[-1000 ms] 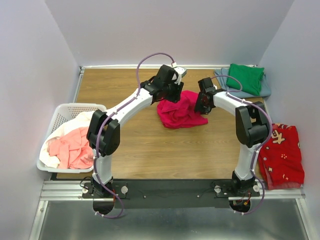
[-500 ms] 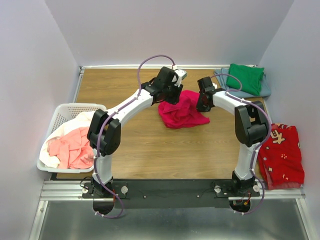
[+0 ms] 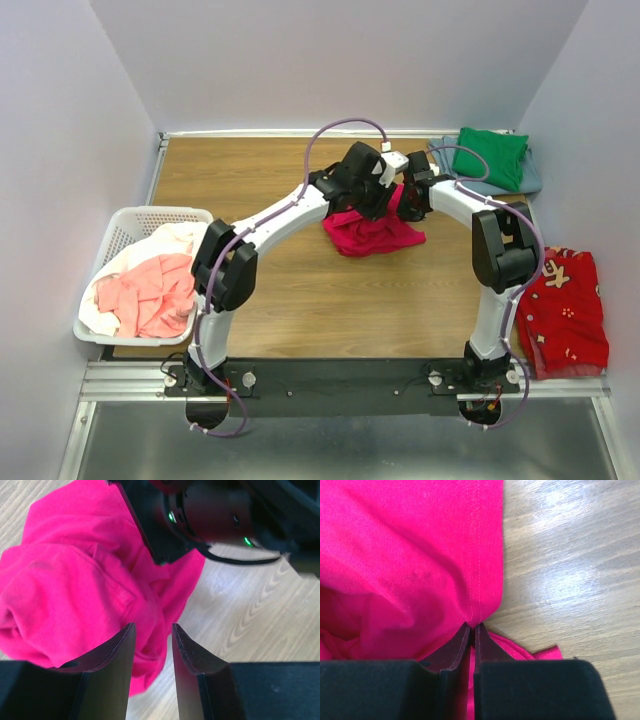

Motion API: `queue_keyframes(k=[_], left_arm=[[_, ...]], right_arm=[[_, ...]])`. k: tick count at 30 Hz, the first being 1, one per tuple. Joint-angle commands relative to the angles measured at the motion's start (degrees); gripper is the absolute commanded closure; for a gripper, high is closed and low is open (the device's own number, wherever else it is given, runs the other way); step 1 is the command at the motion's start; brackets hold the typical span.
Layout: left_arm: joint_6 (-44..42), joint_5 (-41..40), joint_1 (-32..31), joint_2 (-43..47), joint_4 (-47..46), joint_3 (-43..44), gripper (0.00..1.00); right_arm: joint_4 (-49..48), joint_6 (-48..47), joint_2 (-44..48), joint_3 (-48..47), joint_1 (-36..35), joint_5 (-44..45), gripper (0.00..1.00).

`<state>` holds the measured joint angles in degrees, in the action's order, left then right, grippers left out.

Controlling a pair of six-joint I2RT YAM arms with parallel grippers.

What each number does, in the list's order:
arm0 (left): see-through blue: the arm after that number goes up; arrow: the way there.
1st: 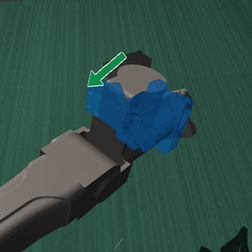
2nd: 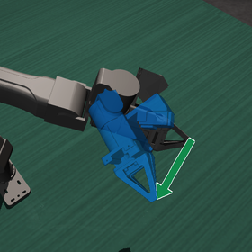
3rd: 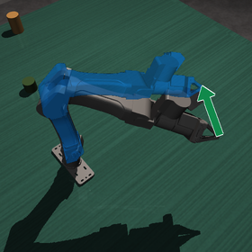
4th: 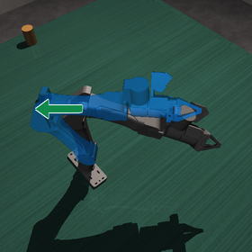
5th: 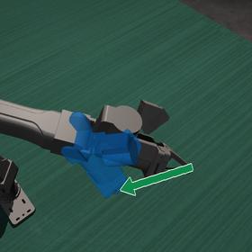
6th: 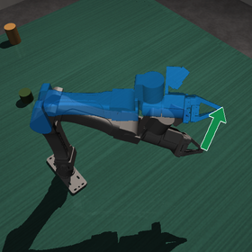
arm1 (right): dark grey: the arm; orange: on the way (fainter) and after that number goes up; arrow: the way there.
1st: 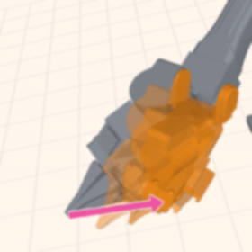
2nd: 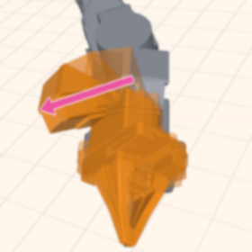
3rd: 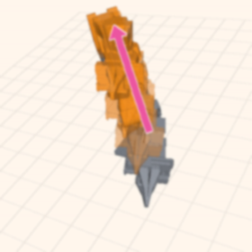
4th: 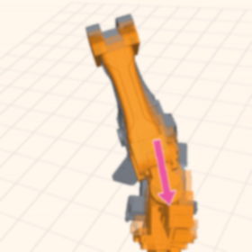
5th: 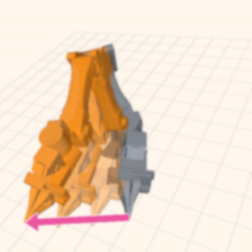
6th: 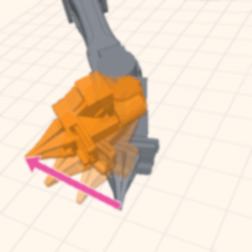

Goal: Fold and stack the t-shirts
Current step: Flatten the tshirt out

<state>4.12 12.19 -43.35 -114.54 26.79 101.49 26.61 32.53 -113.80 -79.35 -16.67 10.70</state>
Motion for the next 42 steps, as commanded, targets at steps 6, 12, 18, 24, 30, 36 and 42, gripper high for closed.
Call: queue_keyframes(k=[6, 12, 18, 24, 30, 36, 42], left_arm=[[1.9, -4.5, 0.5, -6.8, -1.5, 5.8, 0.56], [2.2, -6.2, 0.5, -10.8, -1.1, 8.5, 0.55], [2.9, -8.1, 0.6, -11.9, -1.6, 7.9, 0.54], [2.9, -8.1, 0.7, -13.2, -1.4, 8.0, 0.67], [3.3, -8.9, 1.0, -14.0, -0.5, 8.1, 1.0], [5.0, -15.8, 2.7, -9.9, 1.1, 7.6, 1.0], [7.3, -25.3, 5.6, -1.6, 3.8, 8.0, 1.0]], right_arm=[[0.8, 0.2, 0.4, -0.7, 0.1, -2.6, 0.85], [0.8, -0.2, 1.3, 0.1, 0.1, -3.3, 0.85], [0.8, -0.5, 1.6, 0.0, 0.1, -3.0, 0.85], [0.9, -1.0, 1.7, -0.2, 0.2, -2.6, 0.85], [1.1, -1.2, 2.2, -0.3, 0.2, -2.3, 0.87], [1.4, -0.8, 3.5, 0.0, 0.2, -0.4, 0.9], [3.4, -0.4, 5.3, -1.3, 1.3, 3.4, 0.98]])
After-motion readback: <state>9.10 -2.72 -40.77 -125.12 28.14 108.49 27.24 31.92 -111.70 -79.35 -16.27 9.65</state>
